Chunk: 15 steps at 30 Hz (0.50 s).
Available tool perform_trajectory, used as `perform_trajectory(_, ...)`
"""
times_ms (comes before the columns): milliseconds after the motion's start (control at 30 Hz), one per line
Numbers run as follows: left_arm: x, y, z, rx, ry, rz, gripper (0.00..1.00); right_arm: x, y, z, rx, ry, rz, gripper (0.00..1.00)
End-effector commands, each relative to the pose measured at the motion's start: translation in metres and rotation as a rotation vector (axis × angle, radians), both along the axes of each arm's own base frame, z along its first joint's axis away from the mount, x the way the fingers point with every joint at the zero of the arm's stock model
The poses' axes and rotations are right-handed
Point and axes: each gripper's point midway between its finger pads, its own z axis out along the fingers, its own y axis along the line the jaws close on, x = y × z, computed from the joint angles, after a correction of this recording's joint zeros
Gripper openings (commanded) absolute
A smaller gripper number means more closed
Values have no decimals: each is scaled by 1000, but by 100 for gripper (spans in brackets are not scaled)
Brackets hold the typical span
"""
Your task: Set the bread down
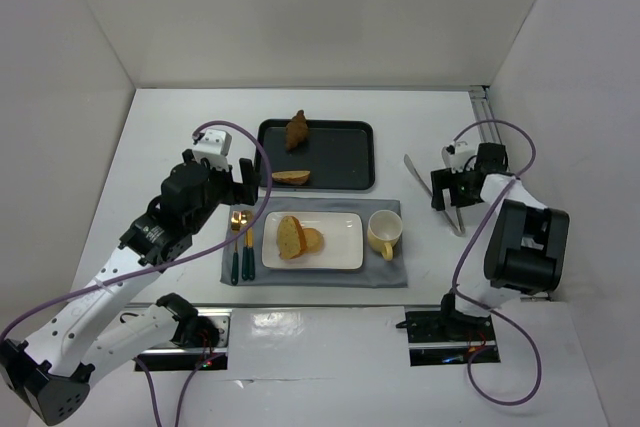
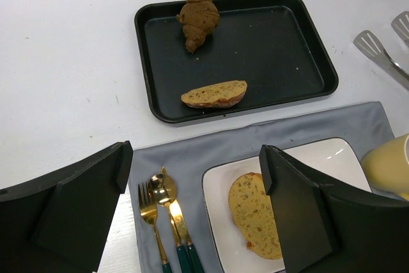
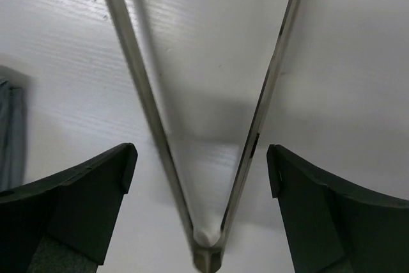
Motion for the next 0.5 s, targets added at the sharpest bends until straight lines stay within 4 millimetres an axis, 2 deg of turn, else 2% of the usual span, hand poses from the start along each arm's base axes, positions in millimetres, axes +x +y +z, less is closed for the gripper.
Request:
perform_trajectory(0, 3, -4, 17, -51, -58, -10, 100, 0, 12, 50, 50, -83, 56, 100)
perform_trajectory(100, 1, -5, 17, -58, -63, -21, 100, -2, 24, 95, 73, -176, 103, 100)
perform_trajectory(167, 0, -7, 17, -52, -64, -36, 100, -2, 27, 116, 83, -222, 98, 100)
perform_trajectory(200, -1, -8, 22, -64, -79, -47, 100, -4, 33, 133, 90, -248, 107, 100)
perform_trajectory(267, -2, -13, 20, -63, -79, -79, 100, -3, 43, 151, 115, -285, 116, 100)
perform_trajectory(333, -4, -20, 22, -69, -87, -122, 100, 3, 48, 176, 131, -365, 37, 100)
perform_trajectory(367, -6, -23, 22, -72, -85, -139, 100, 4, 46, 179, 127, -391, 17, 100)
perform_trajectory(400, -7, -25, 22, -67, -87, -154, 100, 7, 54, 194, 124, -457, 43, 100)
perform_trajectory(467, -9, -33, 17, -63, -77, -206, 100, 10, 58, 196, 137, -488, 8, 100)
